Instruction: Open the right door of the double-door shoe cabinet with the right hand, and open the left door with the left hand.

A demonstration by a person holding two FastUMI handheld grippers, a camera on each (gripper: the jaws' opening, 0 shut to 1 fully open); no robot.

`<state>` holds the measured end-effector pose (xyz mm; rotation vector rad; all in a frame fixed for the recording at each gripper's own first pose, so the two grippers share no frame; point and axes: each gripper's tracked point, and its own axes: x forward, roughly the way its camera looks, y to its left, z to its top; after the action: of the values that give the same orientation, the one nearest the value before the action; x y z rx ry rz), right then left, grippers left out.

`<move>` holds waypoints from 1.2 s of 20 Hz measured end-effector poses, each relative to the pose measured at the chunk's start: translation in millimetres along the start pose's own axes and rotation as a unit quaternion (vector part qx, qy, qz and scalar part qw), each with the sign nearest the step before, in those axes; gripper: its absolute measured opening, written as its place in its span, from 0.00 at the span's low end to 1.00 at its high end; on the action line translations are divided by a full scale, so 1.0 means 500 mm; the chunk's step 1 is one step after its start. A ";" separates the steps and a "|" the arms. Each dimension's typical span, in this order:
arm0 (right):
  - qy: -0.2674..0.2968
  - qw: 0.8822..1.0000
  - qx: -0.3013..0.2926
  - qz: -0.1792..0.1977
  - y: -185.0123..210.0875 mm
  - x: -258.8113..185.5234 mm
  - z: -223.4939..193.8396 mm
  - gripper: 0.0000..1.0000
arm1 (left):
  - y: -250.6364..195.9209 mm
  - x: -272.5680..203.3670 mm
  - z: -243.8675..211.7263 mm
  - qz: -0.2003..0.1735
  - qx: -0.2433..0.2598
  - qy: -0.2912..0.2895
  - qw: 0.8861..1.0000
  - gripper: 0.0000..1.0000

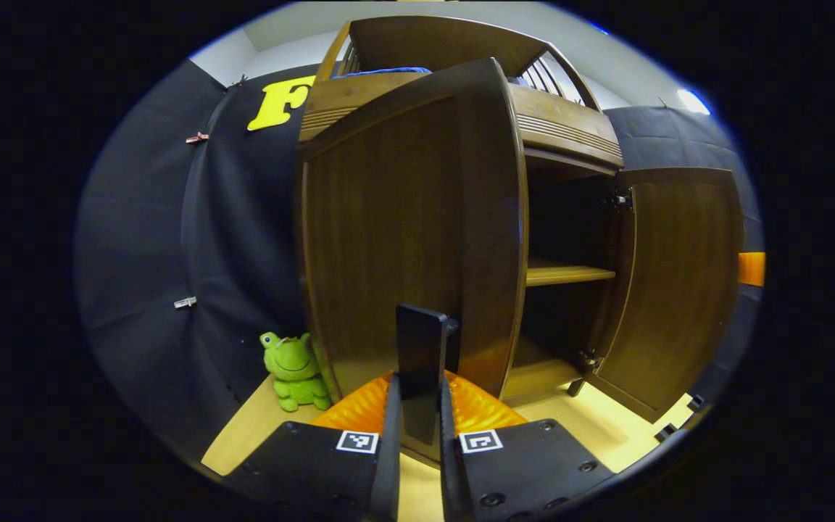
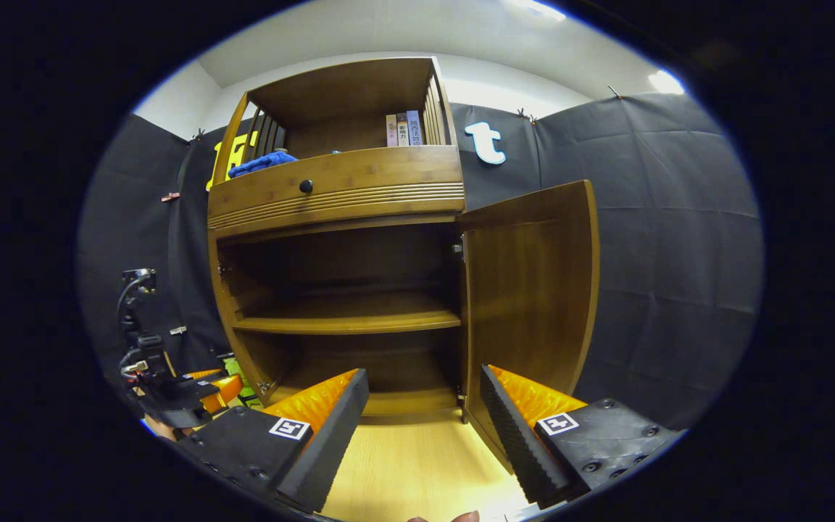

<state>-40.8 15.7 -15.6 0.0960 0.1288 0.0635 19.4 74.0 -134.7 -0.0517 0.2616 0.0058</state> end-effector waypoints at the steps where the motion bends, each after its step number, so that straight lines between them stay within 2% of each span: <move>1: 0.002 1.000 0.002 0.001 0.012 -0.002 -0.005 0.98 | 0.018 -0.013 -0.005 0.003 0.000 0.001 1.000 0.26; 7: -0.004 1.000 -0.007 0.007 0.080 -0.014 -0.012 0.98 | 0.130 -0.077 -0.018 0.020 0.014 -0.005 1.000 0.19; 12: -0.007 1.000 -0.013 0.015 0.131 -0.021 -0.017 0.98 | 0.249 -0.111 -0.027 0.055 0.017 -0.015 0.998 0.12; 13: -0.007 1.000 -0.016 0.016 0.139 -0.024 -0.019 0.98 | 0.271 -0.107 -0.030 0.057 0.012 -0.018 0.998 0.11; 15: -0.007 1.000 -0.020 0.018 0.157 -0.030 -0.021 0.98 | 0.282 -0.117 -0.029 0.032 -0.011 -0.024 0.999 0.06; 20: -0.009 0.999 -0.026 0.017 0.175 -0.030 -0.024 0.98 | 0.299 -0.130 -0.034 0.009 -0.003 -0.033 0.999 0.11; 22: -0.009 1.000 -0.025 0.016 0.177 -0.026 -0.024 0.98 | 0.303 -0.140 -0.035 0.014 -0.009 -0.035 0.999 0.10; 24: -0.010 0.999 -0.026 0.014 0.177 -0.022 -0.025 0.98 | 0.307 -0.151 -0.031 0.021 -0.008 -0.040 0.999 0.17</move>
<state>-58.2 104.1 -17.8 0.0458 0.1063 0.0948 -59.5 226.5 -137.6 -0.0621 0.1829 0.0520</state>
